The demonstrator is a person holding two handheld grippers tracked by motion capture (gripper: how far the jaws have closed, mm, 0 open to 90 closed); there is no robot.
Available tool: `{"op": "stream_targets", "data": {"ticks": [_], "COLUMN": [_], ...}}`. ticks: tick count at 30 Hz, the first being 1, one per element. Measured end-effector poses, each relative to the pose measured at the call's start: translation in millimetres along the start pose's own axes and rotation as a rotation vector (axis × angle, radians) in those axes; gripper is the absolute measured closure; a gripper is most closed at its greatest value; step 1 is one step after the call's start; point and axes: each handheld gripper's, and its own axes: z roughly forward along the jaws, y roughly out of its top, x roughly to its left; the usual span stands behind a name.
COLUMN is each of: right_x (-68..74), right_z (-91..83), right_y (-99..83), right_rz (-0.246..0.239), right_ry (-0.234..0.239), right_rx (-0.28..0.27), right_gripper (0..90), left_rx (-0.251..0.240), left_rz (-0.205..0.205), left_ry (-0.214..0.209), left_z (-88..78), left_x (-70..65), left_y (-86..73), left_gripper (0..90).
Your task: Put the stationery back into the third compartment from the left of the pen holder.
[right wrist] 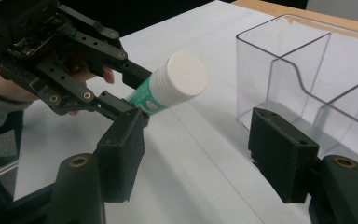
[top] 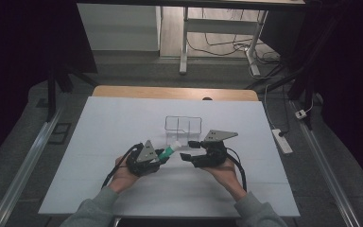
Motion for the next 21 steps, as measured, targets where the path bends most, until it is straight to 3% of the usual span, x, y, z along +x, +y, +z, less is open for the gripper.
{"op": "stream_targets", "data": {"ticks": [12, 21], "right_x": [3.7, 6.0], "right_z": [13.4, 14.8], "right_y": [-4.9, -6.2], "right_rz": [0.039, 0.047], "right_ry": [0.038, 0.082], "right_rx": [-0.019, -0.064], "right_gripper": [37.1, 56.0], "left_rx": [-0.007, 0.004], "left_rz": [0.017, 0.043], "left_ry": [-0.041, -0.061], "left_z": [9.3, 16.4], "left_x": [-10.4, -16.4], "left_y": [4.9, 7.3], "left_gripper": [65.8, 65.4]}}
